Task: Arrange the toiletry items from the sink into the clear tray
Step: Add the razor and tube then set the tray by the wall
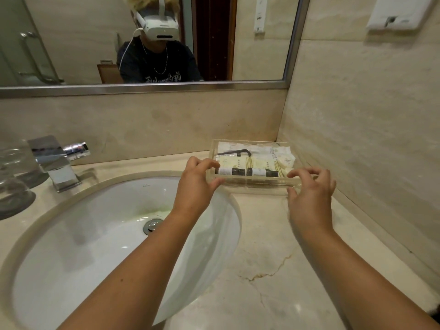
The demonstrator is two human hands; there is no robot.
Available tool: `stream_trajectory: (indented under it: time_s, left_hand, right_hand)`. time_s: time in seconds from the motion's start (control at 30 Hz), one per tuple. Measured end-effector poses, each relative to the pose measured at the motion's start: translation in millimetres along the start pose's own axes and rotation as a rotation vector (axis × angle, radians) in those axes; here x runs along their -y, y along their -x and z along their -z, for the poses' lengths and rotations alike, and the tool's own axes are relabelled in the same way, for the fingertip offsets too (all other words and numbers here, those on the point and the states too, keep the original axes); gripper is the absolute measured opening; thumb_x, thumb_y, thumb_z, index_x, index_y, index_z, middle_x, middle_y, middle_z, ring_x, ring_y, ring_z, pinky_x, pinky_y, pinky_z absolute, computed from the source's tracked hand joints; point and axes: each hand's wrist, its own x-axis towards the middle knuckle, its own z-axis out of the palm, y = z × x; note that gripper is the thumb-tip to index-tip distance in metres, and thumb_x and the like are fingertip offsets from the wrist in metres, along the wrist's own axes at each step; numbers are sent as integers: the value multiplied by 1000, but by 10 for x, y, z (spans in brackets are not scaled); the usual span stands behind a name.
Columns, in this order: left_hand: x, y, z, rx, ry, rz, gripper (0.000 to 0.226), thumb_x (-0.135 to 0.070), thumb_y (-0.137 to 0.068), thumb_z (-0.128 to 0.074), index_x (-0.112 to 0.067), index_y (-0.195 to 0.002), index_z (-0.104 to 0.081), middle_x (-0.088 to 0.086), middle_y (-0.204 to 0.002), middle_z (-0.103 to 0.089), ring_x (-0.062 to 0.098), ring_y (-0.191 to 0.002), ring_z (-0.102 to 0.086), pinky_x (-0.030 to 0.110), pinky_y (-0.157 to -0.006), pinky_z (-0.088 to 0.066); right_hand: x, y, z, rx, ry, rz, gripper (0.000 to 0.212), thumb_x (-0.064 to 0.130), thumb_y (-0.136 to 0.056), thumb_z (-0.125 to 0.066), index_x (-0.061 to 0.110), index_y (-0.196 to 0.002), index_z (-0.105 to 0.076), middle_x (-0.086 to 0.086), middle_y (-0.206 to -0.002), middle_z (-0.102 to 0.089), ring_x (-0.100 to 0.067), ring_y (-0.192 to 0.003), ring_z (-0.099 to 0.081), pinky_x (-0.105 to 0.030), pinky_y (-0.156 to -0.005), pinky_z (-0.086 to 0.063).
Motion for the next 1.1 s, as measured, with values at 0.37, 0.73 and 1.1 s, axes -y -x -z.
stream_trajectory:
  time_s: [0.37, 0.73, 1.1]
  left_hand:
    - [5, 84, 32, -23, 106, 199, 39, -30, -94, -72, -25, -131, -64, -6, -100, -72, 7, -87, -67, 25, -76, -54]
    - [-102, 46, -108, -36, 122, 172, 37, -31, -92, -74, -26, -128, -67, -7, -99, -70, 7, -86, -66, 23, -78, -52]
    - [-97, -151, -252, -50, 77, 147, 38, -33, -88, -78, -26, -124, -67, -4, -95, -70, 11, -84, -66, 18, -74, -46]
  right_hand:
    - [401, 191, 94, 517, -724, -441, 74, 25, -97, -62, 18, -158, -22, 1, -162, -29, -12, -144, -38, -27, -105, -34]
    - [341, -167, -136, 532, -654, -422, 75, 41, -87, -67, 15, -151, -38, -1, -135, -49, -21, -136, -46, -44, -114, -37]
    - [151, -382, -314, 569, -649, -425, 80, 31, -93, -65, 26, -159, -19, -3, -157, -40, -17, -143, -40, -34, -116, -30]
